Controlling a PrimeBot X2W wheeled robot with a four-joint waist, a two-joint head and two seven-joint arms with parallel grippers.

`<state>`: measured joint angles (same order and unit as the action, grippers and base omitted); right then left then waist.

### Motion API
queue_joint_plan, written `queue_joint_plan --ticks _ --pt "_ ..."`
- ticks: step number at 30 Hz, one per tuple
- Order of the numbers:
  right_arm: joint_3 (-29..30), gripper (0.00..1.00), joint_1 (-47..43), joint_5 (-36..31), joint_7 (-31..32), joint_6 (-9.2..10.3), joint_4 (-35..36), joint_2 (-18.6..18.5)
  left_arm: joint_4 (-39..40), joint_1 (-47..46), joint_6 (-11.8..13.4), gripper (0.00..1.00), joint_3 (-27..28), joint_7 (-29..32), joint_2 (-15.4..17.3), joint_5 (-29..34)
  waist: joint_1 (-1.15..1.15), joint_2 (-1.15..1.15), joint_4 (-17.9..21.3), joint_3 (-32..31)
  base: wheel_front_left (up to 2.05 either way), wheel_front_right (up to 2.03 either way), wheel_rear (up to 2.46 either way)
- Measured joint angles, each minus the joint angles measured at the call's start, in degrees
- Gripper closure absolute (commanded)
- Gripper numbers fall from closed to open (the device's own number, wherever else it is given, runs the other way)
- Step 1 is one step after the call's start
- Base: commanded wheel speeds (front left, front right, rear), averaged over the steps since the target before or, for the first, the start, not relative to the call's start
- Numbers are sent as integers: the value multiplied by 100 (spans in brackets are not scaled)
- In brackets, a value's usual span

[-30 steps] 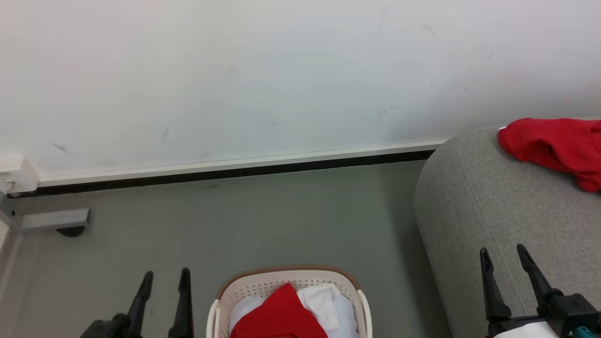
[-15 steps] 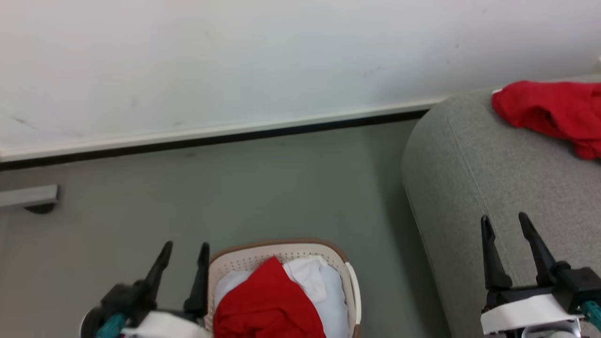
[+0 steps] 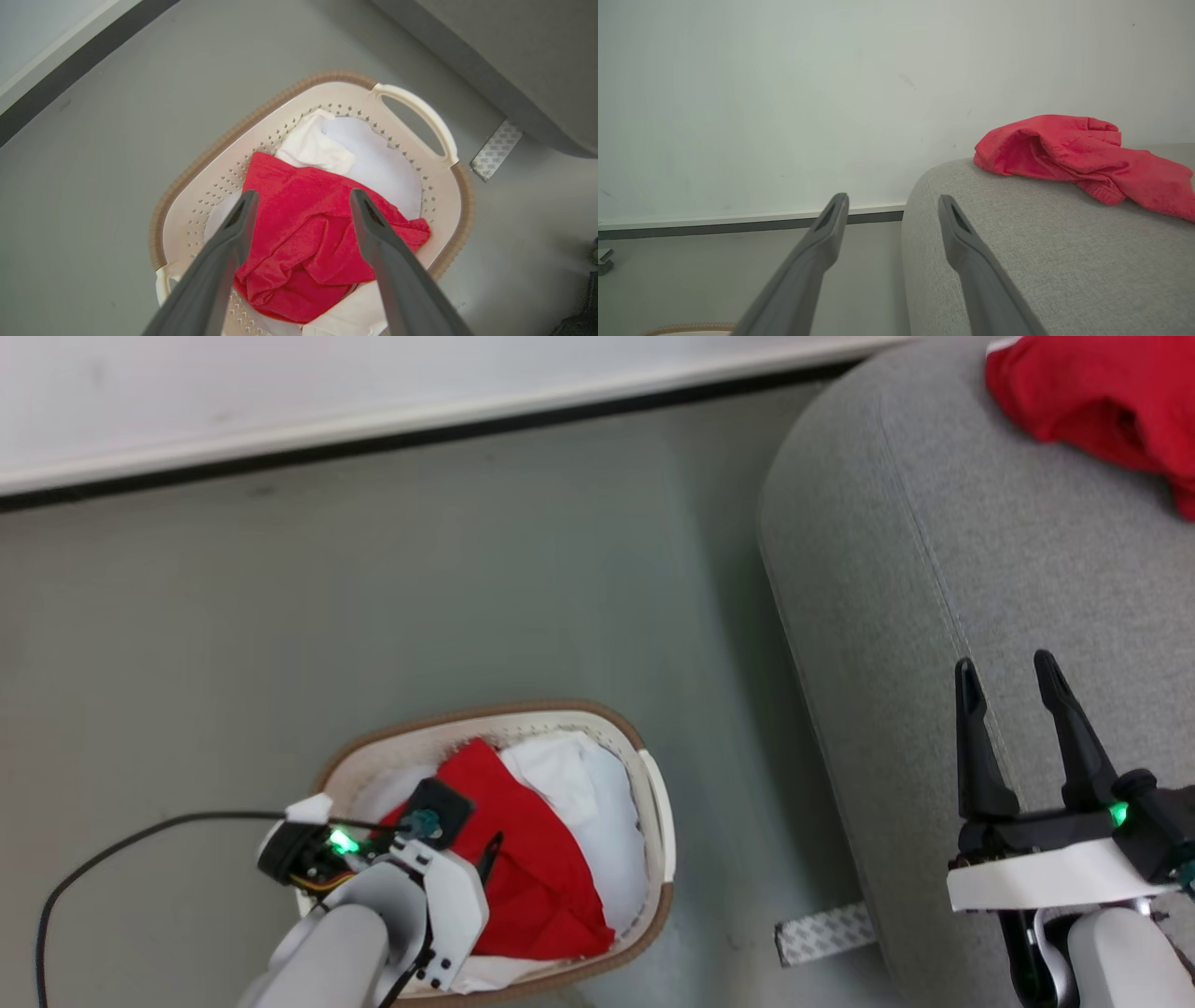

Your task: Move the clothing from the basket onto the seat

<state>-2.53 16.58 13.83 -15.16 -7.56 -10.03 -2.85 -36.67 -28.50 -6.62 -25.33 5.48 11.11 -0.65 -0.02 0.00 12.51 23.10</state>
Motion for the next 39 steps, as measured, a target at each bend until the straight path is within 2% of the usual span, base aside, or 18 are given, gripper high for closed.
queue_joint_plan --ticks 8,18,25,26,33,39 --pt "-209 0 407 154 -1 0 350 -5 -1307 -928 -67 0 -773 260 60 406 0 0 329 878 0 0 0" --pt "-560 0 705 427 -1 0 875 -5 -2459 -2072 -69 0 -965 387 352 621 0 0 651 2106 0 0 0" --pt "-557 0 701 442 -1 0 990 -3 -3002 -2436 -43 0 -1010 346 327 617 0 0 708 2668 0 0 0" --pt "-558 0 695 442 -1 0 996 -3 -3059 -2463 -36 100 -977 305 310 578 0 0 703 2692 0 0 0" --pt "-566 0 709 491 -1 0 860 0 -3200 -2584 86 100 -675 -264 118 135 1 0 715 2552 0 0 0" --pt "-471 0 599 489 -1 0 568 1 -3282 -2315 -3 100 -450 -630 -176 -372 1 0 591 1940 0 0 0"
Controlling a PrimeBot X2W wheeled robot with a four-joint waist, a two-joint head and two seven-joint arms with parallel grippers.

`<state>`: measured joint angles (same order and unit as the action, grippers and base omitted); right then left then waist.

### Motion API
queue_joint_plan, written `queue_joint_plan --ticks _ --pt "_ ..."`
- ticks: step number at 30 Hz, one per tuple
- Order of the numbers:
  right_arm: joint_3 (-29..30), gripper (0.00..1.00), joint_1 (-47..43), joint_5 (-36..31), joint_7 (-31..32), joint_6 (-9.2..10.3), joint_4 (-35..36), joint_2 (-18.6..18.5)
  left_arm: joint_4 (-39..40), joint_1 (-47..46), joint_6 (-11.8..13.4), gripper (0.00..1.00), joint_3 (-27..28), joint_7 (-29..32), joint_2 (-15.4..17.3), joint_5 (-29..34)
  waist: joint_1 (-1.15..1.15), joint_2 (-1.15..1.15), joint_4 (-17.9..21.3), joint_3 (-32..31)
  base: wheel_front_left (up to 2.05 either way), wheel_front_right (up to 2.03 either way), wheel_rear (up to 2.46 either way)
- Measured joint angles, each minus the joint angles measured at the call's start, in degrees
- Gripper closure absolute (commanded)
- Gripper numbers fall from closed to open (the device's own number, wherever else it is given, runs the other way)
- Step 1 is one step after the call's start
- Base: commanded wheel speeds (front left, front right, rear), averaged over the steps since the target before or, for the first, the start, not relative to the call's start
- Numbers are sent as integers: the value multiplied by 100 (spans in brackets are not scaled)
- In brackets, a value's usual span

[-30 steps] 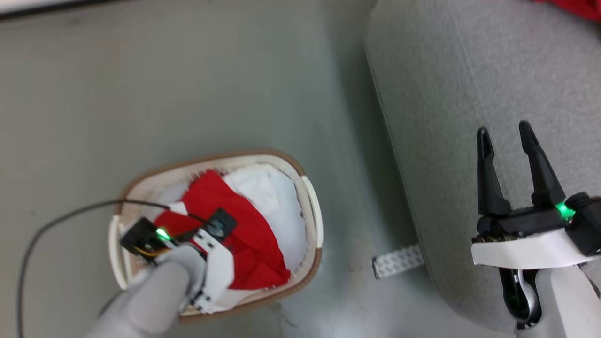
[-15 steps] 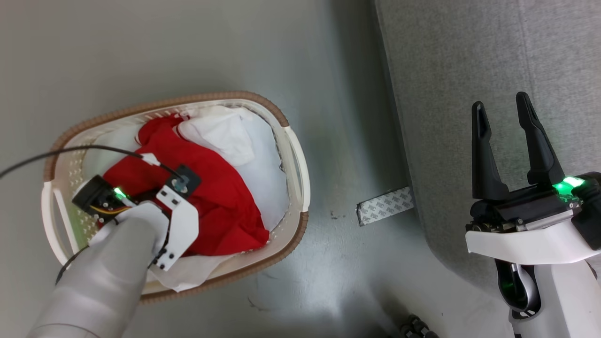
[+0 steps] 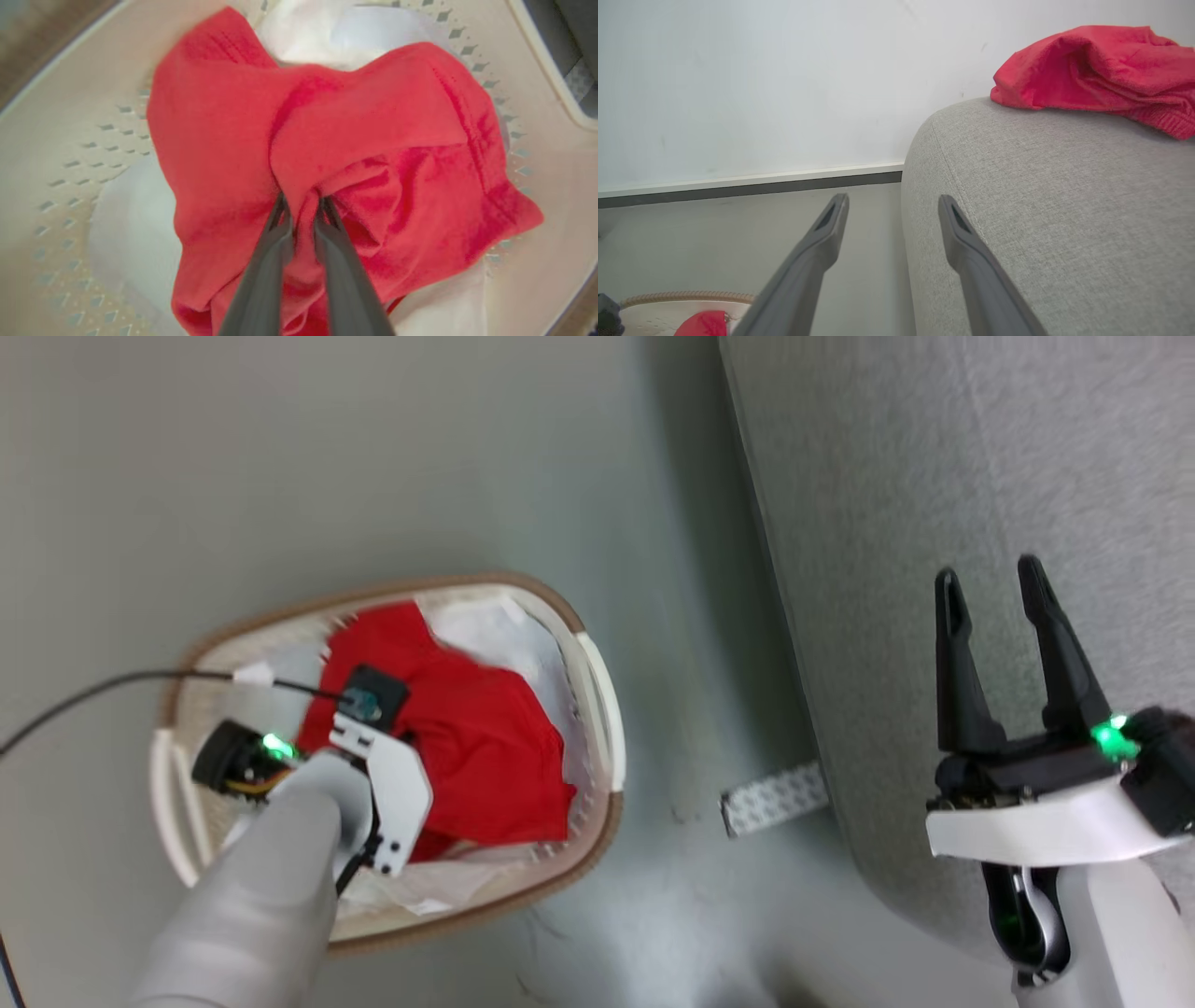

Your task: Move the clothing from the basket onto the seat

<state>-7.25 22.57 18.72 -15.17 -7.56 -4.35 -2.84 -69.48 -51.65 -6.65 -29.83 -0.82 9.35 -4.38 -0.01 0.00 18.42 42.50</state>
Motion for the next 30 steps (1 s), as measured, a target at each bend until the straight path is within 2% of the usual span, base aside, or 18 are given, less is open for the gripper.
queue_joint_plan --ticks 6,12,20,25,30 --pt "192 0 -509 -113 0 0 -377 2 111 355 -73 100 -21 -143 -264 -433 1 0 -297 -941 0 0 0" --pt "398 0 -1141 -230 0 0 -710 4 809 849 -87 100 -243 -249 -360 -1182 1 0 -642 -2024 0 0 0" --pt "403 0 -1745 -414 0 0 -904 2 2345 1308 -85 100 -182 -64 -44 -1874 3 0 -1132 -3355 0 0 0" --pt "225 0 -1891 -447 0 0 -938 1 3665 1688 178 100 11 242 207 -2091 3 0 -1394 -3986 0 0 0" --pt "-177 0 -1892 -452 0 0 -864 -1 5190 1952 504 100 190 681 526 -2179 3 0 -1569 -4330 0 0 0"
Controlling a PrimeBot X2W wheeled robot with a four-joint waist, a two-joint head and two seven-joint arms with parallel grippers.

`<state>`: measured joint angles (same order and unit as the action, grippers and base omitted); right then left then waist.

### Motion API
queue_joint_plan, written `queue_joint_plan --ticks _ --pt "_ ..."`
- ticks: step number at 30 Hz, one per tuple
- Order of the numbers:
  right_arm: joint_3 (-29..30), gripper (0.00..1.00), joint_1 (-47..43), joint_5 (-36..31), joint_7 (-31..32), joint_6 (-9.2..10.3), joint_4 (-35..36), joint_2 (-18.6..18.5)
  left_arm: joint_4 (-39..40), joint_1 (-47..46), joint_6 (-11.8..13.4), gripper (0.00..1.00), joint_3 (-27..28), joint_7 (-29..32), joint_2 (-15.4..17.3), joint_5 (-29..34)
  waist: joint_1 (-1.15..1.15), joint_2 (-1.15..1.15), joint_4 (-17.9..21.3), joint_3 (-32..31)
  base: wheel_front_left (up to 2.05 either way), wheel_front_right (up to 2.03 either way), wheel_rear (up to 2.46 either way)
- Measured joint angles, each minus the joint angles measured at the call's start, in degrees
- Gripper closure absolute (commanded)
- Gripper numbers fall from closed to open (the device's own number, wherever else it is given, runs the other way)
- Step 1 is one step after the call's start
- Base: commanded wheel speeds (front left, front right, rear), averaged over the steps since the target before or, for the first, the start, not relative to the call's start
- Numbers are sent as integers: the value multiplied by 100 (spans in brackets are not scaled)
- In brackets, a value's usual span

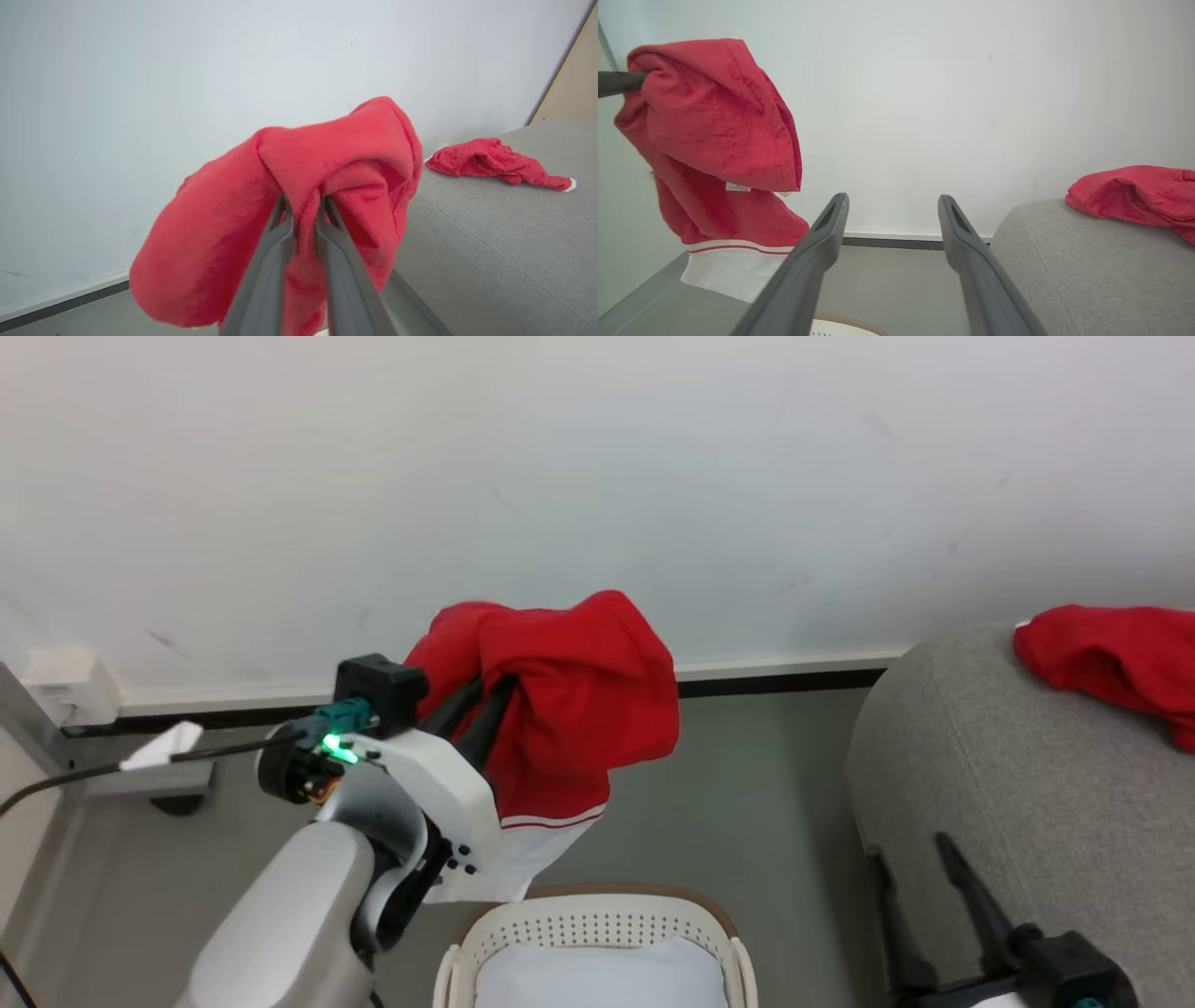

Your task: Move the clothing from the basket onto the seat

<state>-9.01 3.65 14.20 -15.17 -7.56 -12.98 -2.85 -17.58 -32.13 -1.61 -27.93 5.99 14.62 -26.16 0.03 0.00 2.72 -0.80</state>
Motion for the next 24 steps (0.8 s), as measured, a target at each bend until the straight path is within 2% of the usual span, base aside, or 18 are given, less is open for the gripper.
queue_joint_plan --ticks 5,11,19,24 --pt "-717 0 54 176 0 0 157 -30 1304 252 252 100 137 417 281 -40 -1 0 -18 -104 0 0 0" --pt "-1469 0 372 735 0 1 557 -642 2241 550 456 100 125 766 446 -53 -1 0 10 -129 0 0 0" --pt "-2597 0 1405 1560 26 1 776 -1624 2700 739 467 100 -112 964 458 -65 -2 0 20 -127 0 0 0" --pt "-3392 0 2241 2091 179 1 590 -1990 2737 749 398 100 -300 990 380 -65 -2 0 -26 -114 0 0 0"
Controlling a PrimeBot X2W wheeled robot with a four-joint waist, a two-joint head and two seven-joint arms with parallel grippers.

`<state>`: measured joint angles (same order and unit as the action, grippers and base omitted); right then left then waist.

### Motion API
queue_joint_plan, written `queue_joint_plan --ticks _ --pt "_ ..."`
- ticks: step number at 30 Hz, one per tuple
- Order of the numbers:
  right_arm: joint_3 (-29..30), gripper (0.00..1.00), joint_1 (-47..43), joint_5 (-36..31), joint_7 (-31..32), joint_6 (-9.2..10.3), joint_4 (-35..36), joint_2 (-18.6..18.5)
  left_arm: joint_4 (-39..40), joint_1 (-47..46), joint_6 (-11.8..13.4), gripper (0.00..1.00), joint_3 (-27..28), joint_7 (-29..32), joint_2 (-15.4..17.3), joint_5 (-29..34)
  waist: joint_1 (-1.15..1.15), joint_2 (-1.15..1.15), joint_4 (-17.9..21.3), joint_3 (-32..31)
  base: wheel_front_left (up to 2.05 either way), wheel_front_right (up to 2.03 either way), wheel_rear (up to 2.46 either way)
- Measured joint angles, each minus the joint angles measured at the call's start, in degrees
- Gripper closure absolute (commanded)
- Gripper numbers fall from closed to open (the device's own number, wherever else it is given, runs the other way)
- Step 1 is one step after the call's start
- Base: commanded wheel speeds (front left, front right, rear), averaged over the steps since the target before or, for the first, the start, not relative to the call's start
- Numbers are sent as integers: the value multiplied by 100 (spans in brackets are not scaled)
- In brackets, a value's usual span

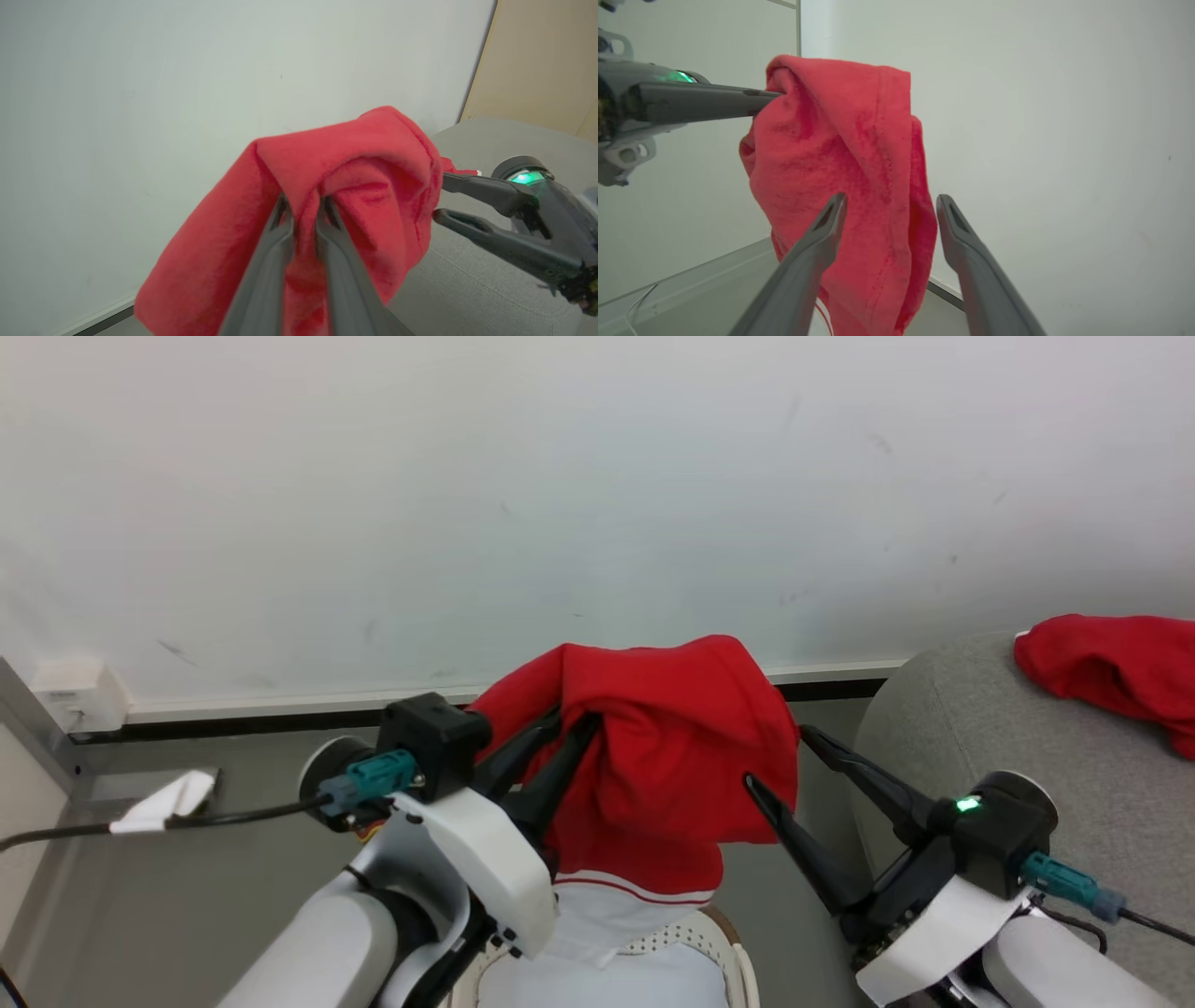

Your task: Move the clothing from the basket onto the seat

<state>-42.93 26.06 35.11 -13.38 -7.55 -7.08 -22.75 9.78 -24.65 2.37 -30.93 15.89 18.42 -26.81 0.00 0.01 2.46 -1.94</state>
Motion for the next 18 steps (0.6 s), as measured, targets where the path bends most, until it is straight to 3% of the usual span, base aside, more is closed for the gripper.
queue_joint_plan --ticks 6,12,16,17,18 --pt "-992 0 900 492 175 -1 -567 -172 -43 -3 -134 100 -204 15 -110 -26 -1 0 -113 -19 0 0 0" --pt "-2205 0 1485 1379 349 0 -977 70 -93 -9 -194 100 -337 14 -219 -113 -1 0 -181 -55 0 0 0" --pt "-2700 0 1717 1858 234 0 -1269 283 -154 -14 -221 100 -383 13 -271 -159 -1 0 -198 -68 0 0 0" --pt "-2737 29 1752 1967 157 0 -1343 342 -159 -15 -227 100 -391 13 -277 -164 -1 0 -201 -70 0 0 0" --pt "-2787 100 1790 2045 100 0 -1410 392 -165 -16 -229 100 -394 13 -276 -165 -1 0 -202 -72 0 0 0"
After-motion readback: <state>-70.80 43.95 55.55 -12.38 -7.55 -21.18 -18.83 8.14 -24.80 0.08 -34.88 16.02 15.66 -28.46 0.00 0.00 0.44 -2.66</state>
